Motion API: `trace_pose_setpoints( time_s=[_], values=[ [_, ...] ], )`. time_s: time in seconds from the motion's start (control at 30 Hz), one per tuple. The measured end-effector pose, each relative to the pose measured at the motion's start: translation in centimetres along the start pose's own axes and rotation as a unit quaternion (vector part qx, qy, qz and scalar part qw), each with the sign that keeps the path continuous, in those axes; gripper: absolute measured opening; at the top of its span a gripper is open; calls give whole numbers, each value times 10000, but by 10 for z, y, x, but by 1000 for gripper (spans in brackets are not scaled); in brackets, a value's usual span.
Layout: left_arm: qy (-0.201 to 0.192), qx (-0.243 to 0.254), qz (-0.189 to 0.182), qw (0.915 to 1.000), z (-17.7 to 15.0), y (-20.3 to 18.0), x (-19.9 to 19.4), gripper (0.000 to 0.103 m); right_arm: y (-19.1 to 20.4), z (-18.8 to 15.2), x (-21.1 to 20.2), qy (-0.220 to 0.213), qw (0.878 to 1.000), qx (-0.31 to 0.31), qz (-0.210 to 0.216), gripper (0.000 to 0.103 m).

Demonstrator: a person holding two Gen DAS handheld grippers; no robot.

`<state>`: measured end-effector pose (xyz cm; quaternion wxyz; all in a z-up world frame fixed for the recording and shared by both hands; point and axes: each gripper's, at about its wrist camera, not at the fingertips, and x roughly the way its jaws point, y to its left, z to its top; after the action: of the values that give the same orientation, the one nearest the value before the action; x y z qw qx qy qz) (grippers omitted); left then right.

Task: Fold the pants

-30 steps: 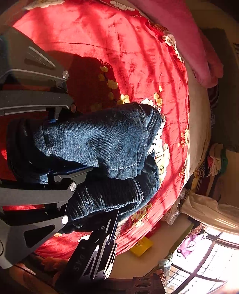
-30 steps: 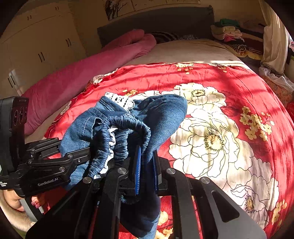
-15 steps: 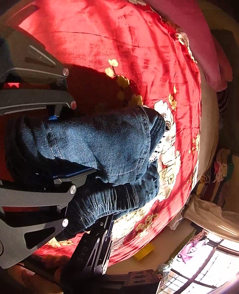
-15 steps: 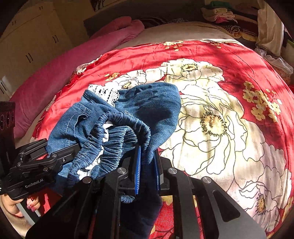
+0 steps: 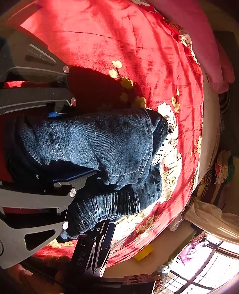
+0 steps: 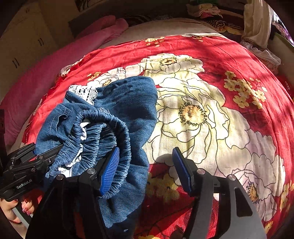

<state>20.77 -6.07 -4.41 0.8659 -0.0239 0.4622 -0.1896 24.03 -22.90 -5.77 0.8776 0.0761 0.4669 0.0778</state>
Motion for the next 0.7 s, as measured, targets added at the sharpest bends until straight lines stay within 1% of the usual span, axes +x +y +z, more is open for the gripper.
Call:
trace_pose_setpoints(
  time_s=[0.03,0.1,0.17,0.23,0.3,0.43,0.47,0.53,0.7],
  values=[
    [-1,2,-4,10000,0,0,-1,36,1,-1,-2,-23,10000,-6,64,66],
    [-7,6,4,10000,0,0,-1,36,2,-3,-7,-64,9999,-35,88,70],
    [-9,-4,3,10000,0,0,-3,36,5,-3,-12,-143,9998,-99,67,70],
    [-17,-4,6,10000,0,0,-3,39,8,-3,-16,-205,9997,-120,87,71],
    [-19,-18,18,10000,0,0,-4,40,8,-2,-20,-246,9996,-111,121,76],
    [-57,-1,72,10000,0,-1,-9,50,9,-2,-27,-306,9994,-146,73,78],
    [-66,-4,96,9999,-1,-1,-10,51,9,-2,-28,-319,9994,-148,64,79],
    [-75,-20,100,9999,-2,0,-12,56,10,-3,-30,-343,9993,-152,-2,84],
    [-104,-57,119,9999,-3,1,-17,59,8,-5,-36,-387,9992,-127,-57,86]
  ],
)
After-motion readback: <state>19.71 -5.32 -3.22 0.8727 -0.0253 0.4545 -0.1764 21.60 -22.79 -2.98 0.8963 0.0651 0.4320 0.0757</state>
